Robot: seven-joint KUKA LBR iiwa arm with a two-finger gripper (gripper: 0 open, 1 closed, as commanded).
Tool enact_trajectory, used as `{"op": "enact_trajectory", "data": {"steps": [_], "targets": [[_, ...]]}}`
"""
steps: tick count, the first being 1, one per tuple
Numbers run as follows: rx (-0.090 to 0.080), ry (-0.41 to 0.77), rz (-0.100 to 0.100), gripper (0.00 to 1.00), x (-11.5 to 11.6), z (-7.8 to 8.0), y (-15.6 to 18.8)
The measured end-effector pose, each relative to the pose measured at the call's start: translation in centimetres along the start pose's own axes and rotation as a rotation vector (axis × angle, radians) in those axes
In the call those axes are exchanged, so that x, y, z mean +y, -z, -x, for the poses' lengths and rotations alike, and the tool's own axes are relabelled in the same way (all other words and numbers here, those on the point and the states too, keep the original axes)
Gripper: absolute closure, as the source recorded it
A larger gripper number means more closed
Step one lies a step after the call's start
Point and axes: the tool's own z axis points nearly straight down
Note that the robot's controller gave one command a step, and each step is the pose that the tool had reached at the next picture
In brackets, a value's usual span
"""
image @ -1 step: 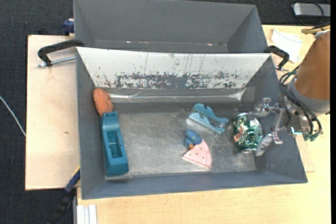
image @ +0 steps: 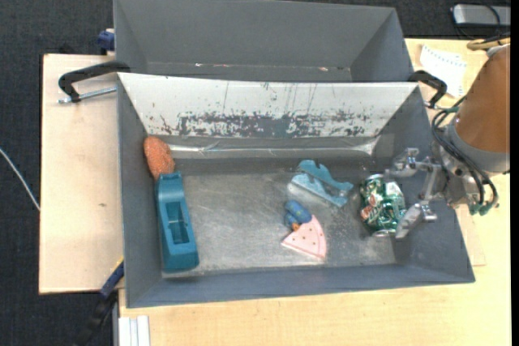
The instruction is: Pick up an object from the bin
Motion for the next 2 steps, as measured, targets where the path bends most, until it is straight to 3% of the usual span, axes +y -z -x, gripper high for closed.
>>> {"op": "enact_trajectory", "data": {"steps": [1, 2], "targets": [[-0.011, 0.180, -0.004, 0.00, -1.9, 6.4, -5.4], [-0.003, 0.063, 0.001, 0.00, -2.1, 8.0, -7.4]]}}
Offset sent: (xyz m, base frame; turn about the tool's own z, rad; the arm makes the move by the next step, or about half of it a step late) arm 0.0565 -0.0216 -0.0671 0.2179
